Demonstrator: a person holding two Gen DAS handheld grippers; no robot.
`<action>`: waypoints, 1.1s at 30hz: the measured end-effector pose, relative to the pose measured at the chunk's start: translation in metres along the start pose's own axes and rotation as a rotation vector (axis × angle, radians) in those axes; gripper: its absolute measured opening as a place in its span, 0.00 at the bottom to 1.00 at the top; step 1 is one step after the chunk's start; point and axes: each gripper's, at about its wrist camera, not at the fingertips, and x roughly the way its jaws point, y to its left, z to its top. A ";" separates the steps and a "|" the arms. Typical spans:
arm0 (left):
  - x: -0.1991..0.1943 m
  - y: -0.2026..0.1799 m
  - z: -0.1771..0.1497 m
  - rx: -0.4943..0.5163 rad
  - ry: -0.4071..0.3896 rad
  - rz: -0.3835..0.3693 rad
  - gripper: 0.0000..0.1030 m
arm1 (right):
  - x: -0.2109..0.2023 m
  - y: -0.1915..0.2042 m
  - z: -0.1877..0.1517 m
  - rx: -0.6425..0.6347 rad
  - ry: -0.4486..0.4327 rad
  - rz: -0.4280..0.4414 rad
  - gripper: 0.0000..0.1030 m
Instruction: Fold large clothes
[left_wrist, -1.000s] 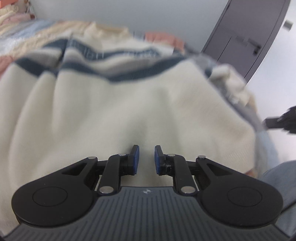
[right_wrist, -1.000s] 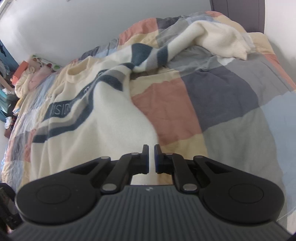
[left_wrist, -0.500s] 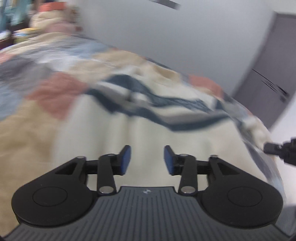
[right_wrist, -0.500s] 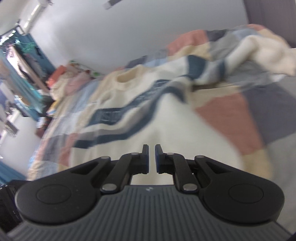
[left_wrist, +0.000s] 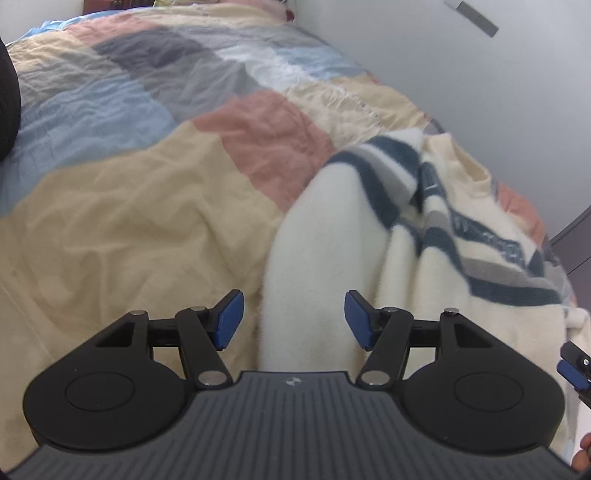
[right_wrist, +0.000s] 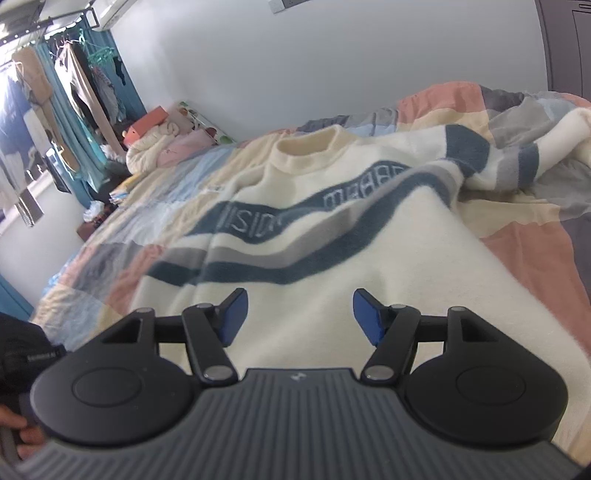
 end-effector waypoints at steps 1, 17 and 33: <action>0.007 -0.001 0.000 0.008 0.010 0.020 0.64 | 0.004 -0.003 -0.002 0.009 0.007 0.000 0.64; 0.007 0.006 0.016 -0.050 -0.151 -0.018 0.08 | 0.055 -0.011 -0.020 0.107 0.113 0.056 0.64; 0.078 0.072 0.127 0.001 -0.196 0.306 0.09 | 0.063 -0.006 -0.021 0.066 0.118 0.028 0.64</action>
